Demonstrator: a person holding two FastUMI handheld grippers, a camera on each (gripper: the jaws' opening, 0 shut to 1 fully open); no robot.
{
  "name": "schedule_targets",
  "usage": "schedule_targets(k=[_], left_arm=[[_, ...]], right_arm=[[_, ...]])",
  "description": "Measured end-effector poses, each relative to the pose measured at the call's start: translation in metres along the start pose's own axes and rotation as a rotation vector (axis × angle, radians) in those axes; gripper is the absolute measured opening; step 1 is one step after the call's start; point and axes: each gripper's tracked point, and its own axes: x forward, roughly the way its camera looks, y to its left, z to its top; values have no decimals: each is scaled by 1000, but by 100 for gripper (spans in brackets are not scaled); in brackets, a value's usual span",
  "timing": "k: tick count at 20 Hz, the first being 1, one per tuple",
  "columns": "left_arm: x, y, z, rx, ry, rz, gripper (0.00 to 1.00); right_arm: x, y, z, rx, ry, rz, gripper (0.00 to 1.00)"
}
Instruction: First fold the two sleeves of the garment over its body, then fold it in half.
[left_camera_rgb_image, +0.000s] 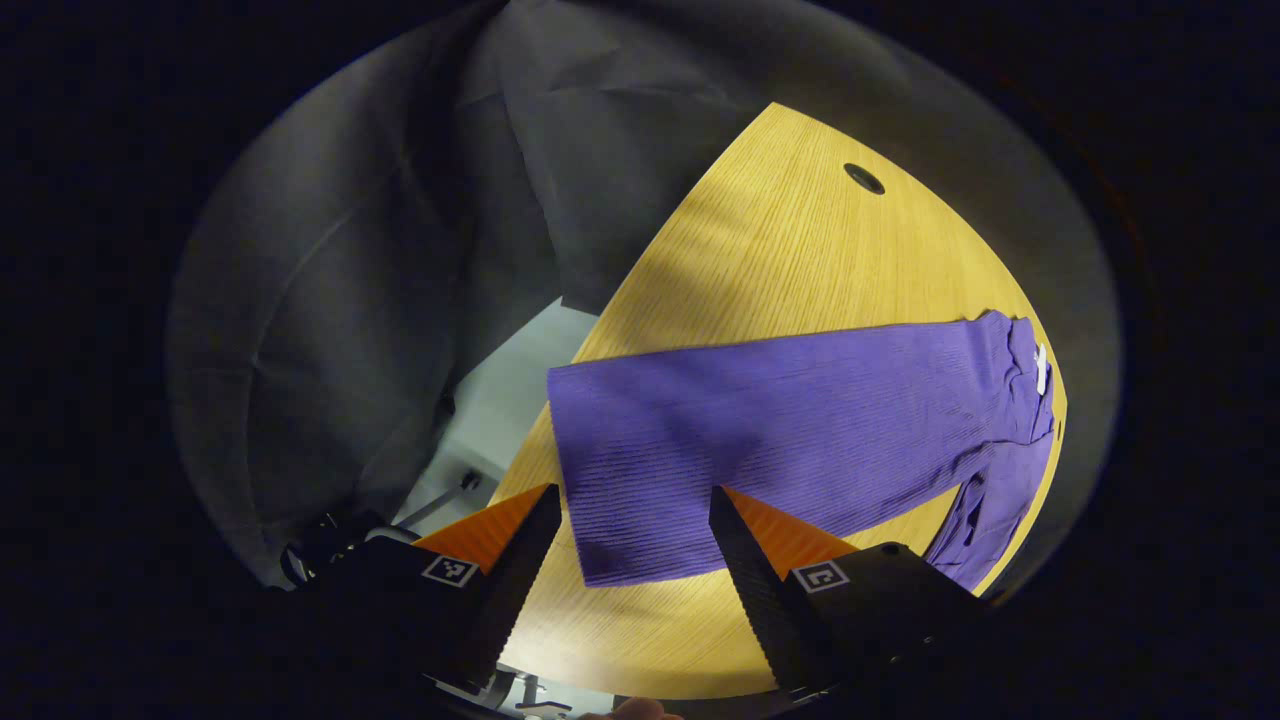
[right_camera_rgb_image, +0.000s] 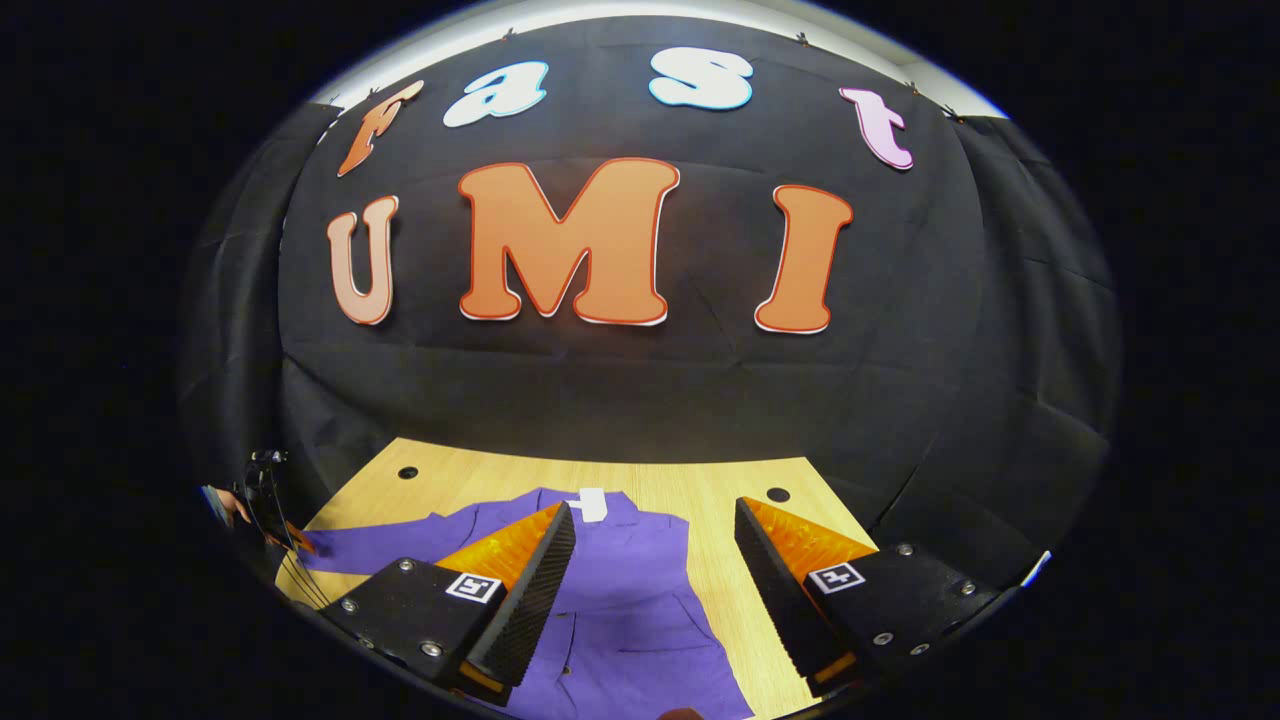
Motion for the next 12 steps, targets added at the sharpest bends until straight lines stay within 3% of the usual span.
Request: schedule_targets(k=[2,4,5,6,8,9,11,12], left_arm=[[4,4,5,-7,-6,21,98],[5,8,3,-4,6,55,93],[5,3,4,-6,6,53,80],[5,-1,5,-13,1,46,75],[7,-10,12,-10,-26,12,41],[7,-11,10,-14,-22,11,19],[7,-12,8,-30,-20,5,10],[4,-16,4,-29,-10,-9,10]], right_arm=[[-4,-4,-2,-26,17,-3,95],[-4,-10,-1,-38,15,-2,95],[-4,-16,0,-40,12,-6,95],[-5,-20,2,-38,6,-7,96],[-7,-28,2,-25,-2,-1,95],[-6,-34,1,-17,-4,-4,95],[-9,-48,-3,0,-1,-13,95],[-12,-57,-4,21,-1,-13,95]])
